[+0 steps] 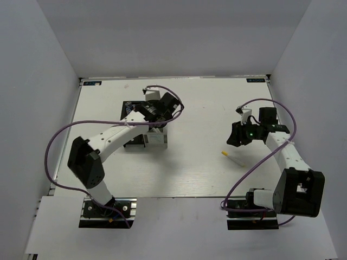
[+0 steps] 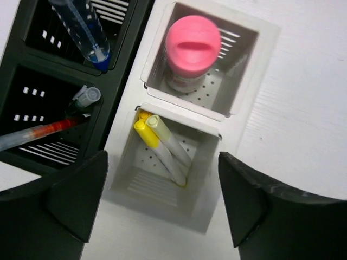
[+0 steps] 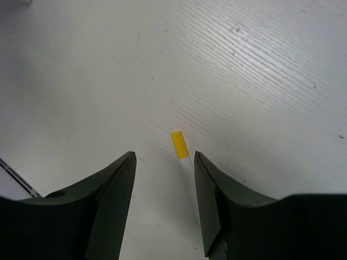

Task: Sort the stationery into containers
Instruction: Place the pen in the storage box, then pick up the pen from the center of the board.

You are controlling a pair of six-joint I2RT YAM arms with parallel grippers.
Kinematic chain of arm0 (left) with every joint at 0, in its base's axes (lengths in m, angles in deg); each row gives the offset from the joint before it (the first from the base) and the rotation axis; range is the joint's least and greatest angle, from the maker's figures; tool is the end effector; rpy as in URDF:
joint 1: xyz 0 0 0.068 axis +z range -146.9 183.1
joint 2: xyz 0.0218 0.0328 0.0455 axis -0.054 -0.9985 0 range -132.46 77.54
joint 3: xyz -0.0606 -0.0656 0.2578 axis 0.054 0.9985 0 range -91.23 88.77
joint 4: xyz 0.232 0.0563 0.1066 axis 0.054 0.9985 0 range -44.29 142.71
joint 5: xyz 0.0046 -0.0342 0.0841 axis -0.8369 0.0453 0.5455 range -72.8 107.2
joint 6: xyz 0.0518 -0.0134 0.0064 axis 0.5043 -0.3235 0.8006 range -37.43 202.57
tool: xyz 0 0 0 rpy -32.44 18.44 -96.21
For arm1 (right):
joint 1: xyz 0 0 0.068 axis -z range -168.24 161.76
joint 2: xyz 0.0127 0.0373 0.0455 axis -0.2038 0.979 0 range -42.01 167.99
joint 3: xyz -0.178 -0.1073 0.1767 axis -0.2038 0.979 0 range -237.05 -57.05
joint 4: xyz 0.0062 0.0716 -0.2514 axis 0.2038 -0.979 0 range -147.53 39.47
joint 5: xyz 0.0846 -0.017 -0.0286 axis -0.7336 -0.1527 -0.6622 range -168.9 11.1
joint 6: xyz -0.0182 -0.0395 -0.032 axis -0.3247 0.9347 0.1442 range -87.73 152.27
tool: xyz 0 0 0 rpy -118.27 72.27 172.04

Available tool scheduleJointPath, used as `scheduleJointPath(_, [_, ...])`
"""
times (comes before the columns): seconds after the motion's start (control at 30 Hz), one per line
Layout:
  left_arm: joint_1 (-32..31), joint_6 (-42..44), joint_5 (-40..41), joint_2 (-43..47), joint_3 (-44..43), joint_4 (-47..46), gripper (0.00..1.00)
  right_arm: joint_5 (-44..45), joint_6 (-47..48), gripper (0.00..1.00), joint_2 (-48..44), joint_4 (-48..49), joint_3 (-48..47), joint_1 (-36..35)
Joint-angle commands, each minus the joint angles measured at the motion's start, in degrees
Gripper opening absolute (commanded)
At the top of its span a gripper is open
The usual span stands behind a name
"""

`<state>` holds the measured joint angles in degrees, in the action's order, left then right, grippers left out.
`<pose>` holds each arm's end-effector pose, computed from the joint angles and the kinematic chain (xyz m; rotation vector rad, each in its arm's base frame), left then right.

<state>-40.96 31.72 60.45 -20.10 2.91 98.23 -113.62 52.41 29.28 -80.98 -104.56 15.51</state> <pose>0.2689 -0.2263 0.2939 -0.3421 2.2717 0.2288 0.2449 0.0044 0.2358 -0.5716 2.3000 0.5637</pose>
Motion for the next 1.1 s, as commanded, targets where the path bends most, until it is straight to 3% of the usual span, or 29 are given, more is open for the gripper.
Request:
scheduleJointPath(0.0, [-0.4, 4.5, -3.7, 9.7, -3.1, -1.4, 0.97, 4.6, 6.9, 0.54, 2.4, -5.2, -3.4, -1.2])
scheduleJointPath(0.1, [-0.4, 8.6, -10.4, 17.2, 1.7, -3.6, 1.00, 9.4, 10.2, 0.56, 4.5, -6.7, -3.7, -2.0])
scheduleJointPath(0.3, [-0.9, 7.0, -20.5, 31.9, 17.7, -4.6, 1.00, 15.8, 15.4, 0.61, 7.9, -7.9, -2.7, -3.7])
scheduleJointPath(0.5, [-0.9, 1.8, -22.9, 44.7, 31.4, -4.1, 1.00, 17.2, 19.6, 0.59, 9.0, -9.4, -0.2, -7.2])
scheduleJointPath(0.8, [-0.9, 0.0, -25.4, 46.0, 37.9, -4.4, 1.00, 22.5, 17.1, 0.59, 12.5, -4.3, 3.4, -12.4])
scheduleJointPath(1.07, [-0.9, -0.7, -24.2, 49.0, 38.9, -1.6, 1.00, 28.6, 15.8, 0.50, 15.1, 0.5, 5.8, -14.6])
